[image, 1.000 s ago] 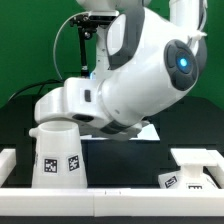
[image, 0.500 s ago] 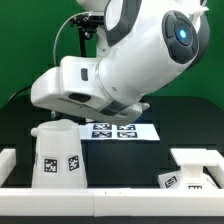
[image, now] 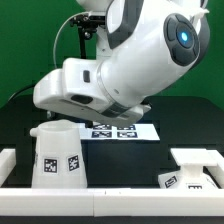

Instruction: Assemble lamp

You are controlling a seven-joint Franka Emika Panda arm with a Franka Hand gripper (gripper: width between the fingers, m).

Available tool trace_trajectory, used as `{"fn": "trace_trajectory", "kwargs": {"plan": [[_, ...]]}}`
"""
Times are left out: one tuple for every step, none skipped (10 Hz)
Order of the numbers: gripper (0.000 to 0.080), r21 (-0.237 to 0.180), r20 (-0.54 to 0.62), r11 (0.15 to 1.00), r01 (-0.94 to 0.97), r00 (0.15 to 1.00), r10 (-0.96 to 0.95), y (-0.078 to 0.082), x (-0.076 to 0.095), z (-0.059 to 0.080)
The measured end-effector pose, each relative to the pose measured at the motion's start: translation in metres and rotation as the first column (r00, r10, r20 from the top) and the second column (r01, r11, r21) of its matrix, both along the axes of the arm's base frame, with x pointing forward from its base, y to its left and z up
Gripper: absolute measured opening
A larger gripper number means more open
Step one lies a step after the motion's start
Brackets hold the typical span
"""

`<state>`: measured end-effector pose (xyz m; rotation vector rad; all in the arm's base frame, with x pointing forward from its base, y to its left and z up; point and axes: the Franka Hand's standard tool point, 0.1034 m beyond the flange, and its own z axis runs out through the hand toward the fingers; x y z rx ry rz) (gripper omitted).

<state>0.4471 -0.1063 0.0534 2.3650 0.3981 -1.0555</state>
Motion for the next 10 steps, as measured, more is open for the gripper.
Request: {"fn": "trace_trajectory", "kwargs": {"plan": [[0.0698,0.008,0.002,1.0,0.0,1.0,0.0,-0.005,-0.007,-0.006],[0.0698,0.013,-0.002,1.0,0.003,1.0,-0.003,-0.01,-0.016,-0.013],[0.0698,0.017,-0.005,1.0,0.003,1.0,-0.003,-0.011,-0.021,-0.016],[0.0698,0.019,-0.005,1.0,0.003,1.0,-0.002,-0.012,-0.023,-0.018],[0.0698,0.019,-0.006,1.0,0.004,1.0,-0.004,-0.013,-0.024,-0.018],[0.0698,0.022,-0.001,1.0,0.002,1.0,-0.002,-0.014,-0.023,-0.02],[0.0698,0.024,0.001,1.0,-0.002,1.0,0.002,-0.014,-0.024,-0.024],[0.0698,0.028,0.001,1.0,-0.007,1.0,0.007,-0.015,-0.024,-0.027],[0.0698,0.031,0.001,0.999,-0.009,1.0,0.009,-0.016,-0.024,-0.028],[0.0698,0.035,-0.004,0.999,-0.012,1.0,0.012,-0.018,-0.024,-0.029]]}}
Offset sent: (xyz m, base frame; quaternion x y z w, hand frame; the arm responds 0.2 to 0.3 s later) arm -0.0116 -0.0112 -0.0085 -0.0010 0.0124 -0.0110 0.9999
